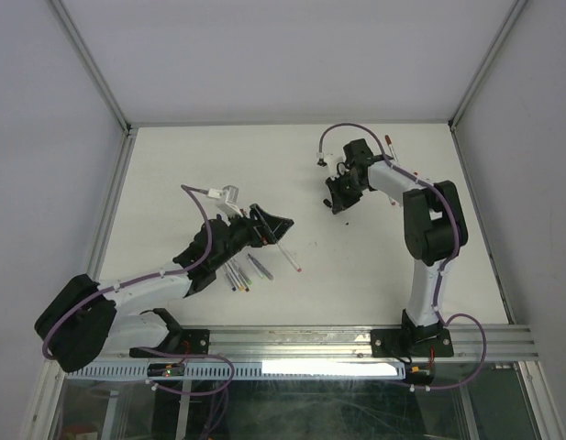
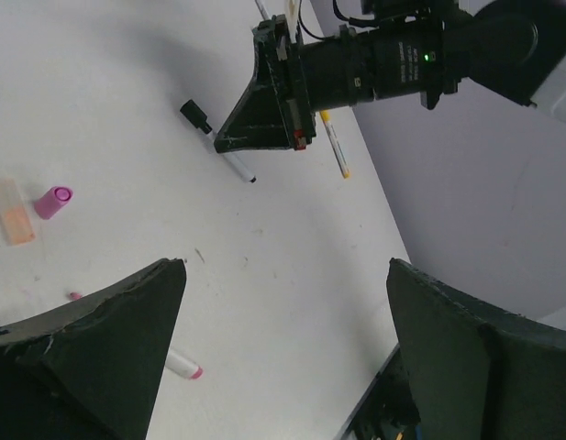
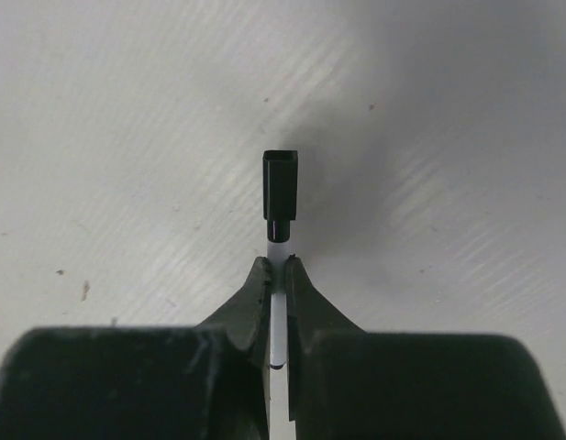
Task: Open the pen caps
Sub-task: Pick up the pen from the center of the board.
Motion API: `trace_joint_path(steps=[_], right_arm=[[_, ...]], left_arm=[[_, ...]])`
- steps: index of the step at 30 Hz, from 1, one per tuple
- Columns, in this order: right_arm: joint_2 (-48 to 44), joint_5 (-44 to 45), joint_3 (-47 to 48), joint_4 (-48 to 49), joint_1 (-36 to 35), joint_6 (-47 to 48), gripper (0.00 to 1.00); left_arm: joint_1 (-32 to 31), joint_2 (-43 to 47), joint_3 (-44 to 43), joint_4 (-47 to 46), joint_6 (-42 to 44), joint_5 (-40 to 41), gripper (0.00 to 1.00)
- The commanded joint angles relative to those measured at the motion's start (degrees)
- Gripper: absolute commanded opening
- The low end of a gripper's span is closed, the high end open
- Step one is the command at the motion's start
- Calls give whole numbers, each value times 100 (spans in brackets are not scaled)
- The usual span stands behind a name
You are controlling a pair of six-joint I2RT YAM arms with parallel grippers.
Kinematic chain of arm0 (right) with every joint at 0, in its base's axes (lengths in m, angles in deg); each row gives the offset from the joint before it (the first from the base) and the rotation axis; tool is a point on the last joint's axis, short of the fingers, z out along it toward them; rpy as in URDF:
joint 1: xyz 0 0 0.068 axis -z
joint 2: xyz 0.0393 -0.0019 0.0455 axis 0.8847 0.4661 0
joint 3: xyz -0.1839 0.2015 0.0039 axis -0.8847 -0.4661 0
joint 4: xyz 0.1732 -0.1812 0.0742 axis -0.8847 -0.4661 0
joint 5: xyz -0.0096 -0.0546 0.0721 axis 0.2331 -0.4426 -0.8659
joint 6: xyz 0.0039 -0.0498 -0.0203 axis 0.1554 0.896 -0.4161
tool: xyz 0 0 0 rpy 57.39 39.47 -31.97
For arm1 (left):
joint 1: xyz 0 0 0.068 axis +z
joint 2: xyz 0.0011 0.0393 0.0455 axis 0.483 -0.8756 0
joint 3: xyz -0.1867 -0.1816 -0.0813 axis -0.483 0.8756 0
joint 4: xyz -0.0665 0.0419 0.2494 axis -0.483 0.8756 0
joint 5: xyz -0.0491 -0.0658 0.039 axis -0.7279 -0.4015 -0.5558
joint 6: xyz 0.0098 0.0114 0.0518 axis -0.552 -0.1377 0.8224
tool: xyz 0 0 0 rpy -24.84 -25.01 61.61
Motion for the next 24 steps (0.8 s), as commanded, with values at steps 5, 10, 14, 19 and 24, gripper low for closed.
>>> trace_joint_path(steps=[5, 10, 14, 19, 24], right_arm=[[-800, -1543, -128, 345, 183, -495, 0], [-1061, -2155, -249, 550, 188, -671, 0], [-1270, -2548, -329, 668, 187, -797, 0], [-1392, -2753, -353, 699, 150, -820, 0], [-1460, -2841, -376, 729, 71, -805, 0]], left_arm=[[133, -1506, -1079, -920, -1093, 659, 82], [237, -2420, -1599, -1126, -1368, 650, 75], [350, -2945, -2037, -1367, -1421, 376, 74], [382, -3362, -2481, -1367, -1460, 277, 72], [374, -3686, -2803, -1105, -1561, 287, 67]])
